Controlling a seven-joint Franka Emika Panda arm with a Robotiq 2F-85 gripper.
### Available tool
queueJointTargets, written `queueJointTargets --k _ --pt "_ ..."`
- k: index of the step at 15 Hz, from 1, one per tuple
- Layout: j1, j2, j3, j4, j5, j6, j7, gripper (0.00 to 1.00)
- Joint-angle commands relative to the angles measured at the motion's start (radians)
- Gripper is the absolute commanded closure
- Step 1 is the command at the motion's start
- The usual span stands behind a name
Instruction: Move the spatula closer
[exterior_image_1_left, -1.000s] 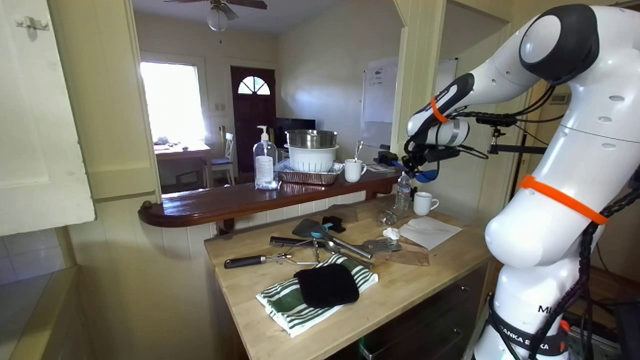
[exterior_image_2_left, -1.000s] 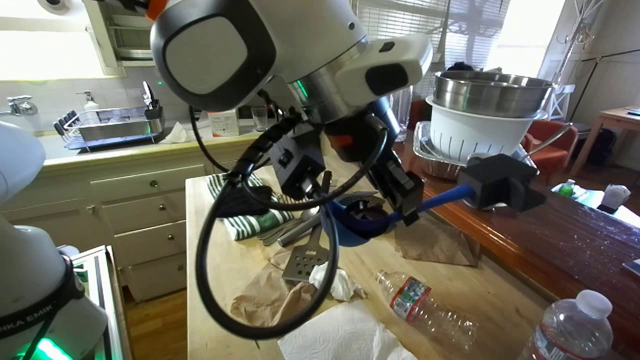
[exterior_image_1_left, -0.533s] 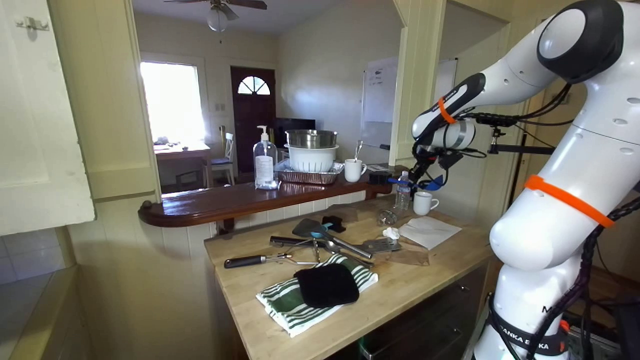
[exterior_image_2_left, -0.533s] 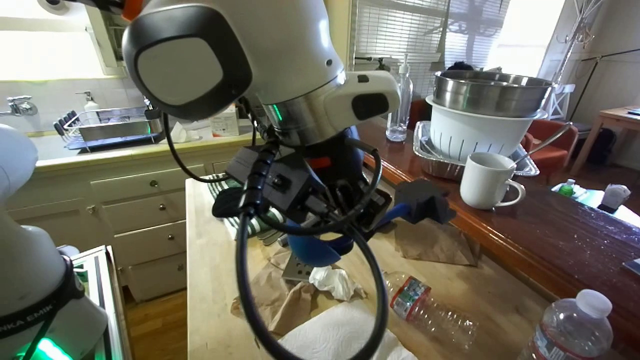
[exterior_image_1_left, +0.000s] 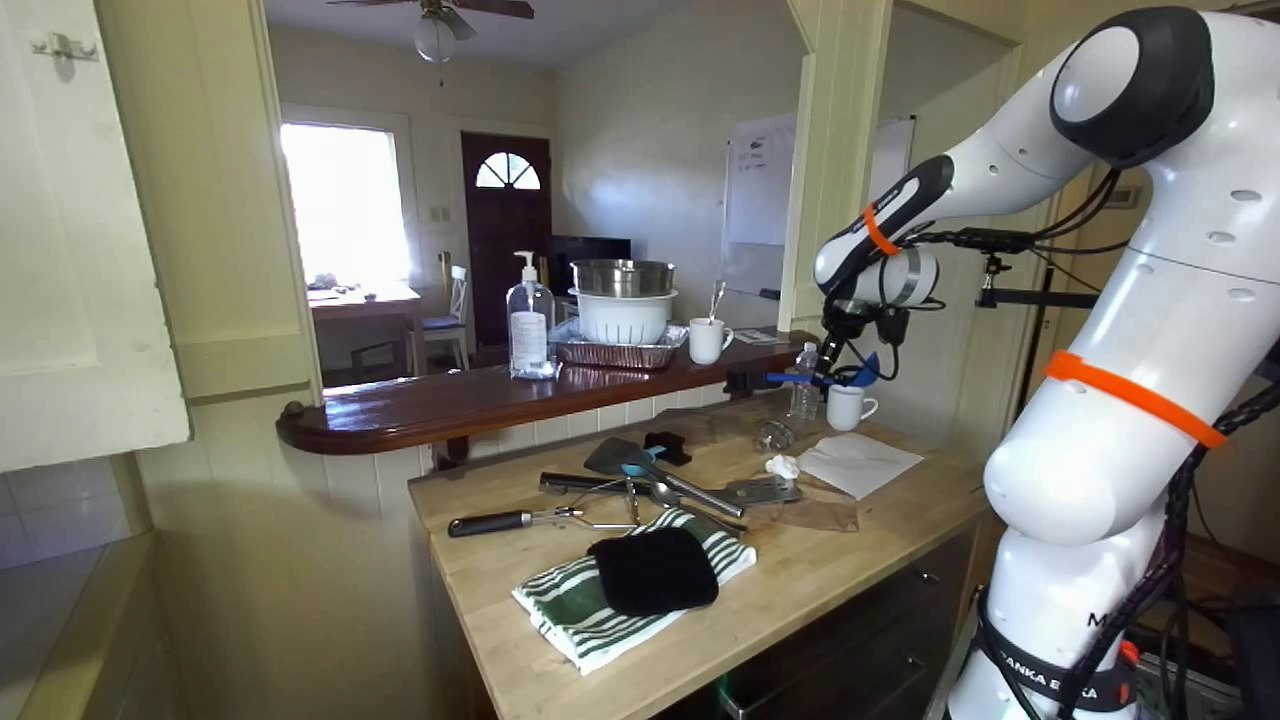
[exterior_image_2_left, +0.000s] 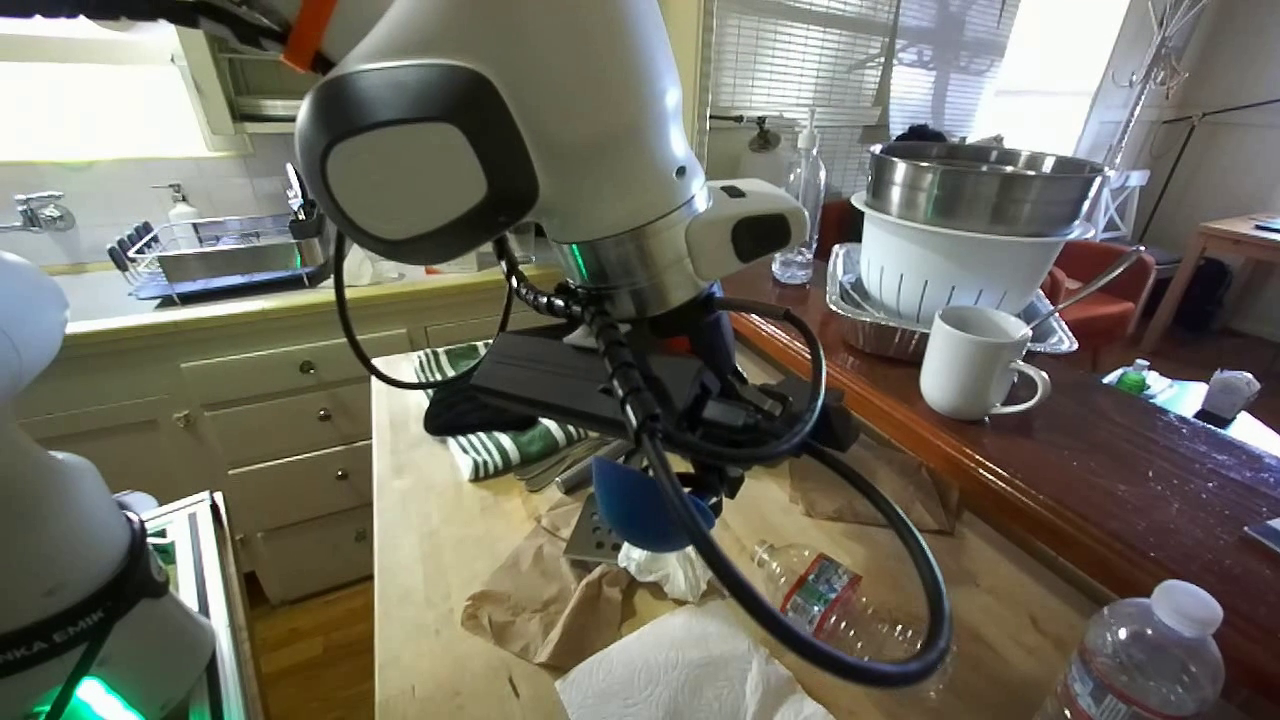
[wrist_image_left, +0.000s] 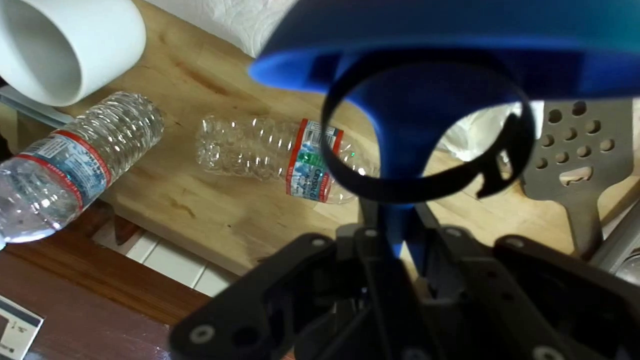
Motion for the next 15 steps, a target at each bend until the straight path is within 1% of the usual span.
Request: queueJointTargets --k 1,4,5,6,7,10,12,13,15 --pt "-0.012 0.0 0.013 0.001 0.002 -0.002 -0.003 0.83" --pt "-0.011 0.0 0.012 0.002 0.003 -0.002 -0.007 0.83" --pt "0.015 -0.008 0.004 0.003 0.021 -0.023 -0.081 0.96" --pt "0.022 -0.006 0.012 0.005 -0.001 -0.037 -0.124 0.96" --pt "0.047 -0.012 0.013 -0.001 0.032 -0.048 -0.178 0.96" --pt "0.093 -0.005 0.025 -0.01 0.077 -0.058 -0.314 0.96" --pt "0.12 -0.012 0.007 -0.027 0.138 -0.07 -0.451 0.96" --pt "0.17 -0.028 -0.048 -0.049 0.17 -0.074 -0.522 0.96" --pt "0.243 -0.072 -0.15 -0.104 0.214 -0.087 -0.656 0.96"
